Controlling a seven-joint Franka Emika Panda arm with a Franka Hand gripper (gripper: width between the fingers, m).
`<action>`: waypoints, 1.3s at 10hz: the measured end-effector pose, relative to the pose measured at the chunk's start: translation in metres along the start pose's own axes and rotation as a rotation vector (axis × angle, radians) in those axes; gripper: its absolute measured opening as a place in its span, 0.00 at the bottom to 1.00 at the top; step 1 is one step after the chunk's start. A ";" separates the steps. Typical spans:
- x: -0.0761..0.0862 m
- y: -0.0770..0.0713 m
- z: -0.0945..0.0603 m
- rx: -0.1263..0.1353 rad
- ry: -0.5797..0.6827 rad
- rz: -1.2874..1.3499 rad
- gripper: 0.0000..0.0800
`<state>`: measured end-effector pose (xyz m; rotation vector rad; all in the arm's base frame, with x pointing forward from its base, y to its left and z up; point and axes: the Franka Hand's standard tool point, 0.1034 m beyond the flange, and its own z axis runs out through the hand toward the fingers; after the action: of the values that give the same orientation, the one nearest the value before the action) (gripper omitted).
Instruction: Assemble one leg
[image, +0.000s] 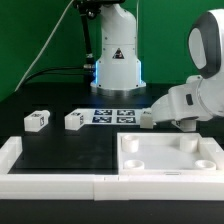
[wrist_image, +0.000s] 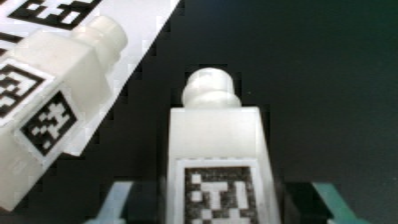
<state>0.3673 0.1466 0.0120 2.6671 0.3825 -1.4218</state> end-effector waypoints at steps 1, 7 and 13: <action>0.000 0.000 0.000 0.000 0.000 0.000 0.36; -0.033 0.007 -0.035 -0.007 -0.012 0.012 0.36; -0.039 0.015 -0.067 0.003 0.131 0.021 0.36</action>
Offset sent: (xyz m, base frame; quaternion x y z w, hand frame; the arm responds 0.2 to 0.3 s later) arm 0.0000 0.0000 0.0000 0.0000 0.0000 0.0000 1.0000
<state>0.4046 0.1389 0.0810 2.7663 0.3626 -1.2475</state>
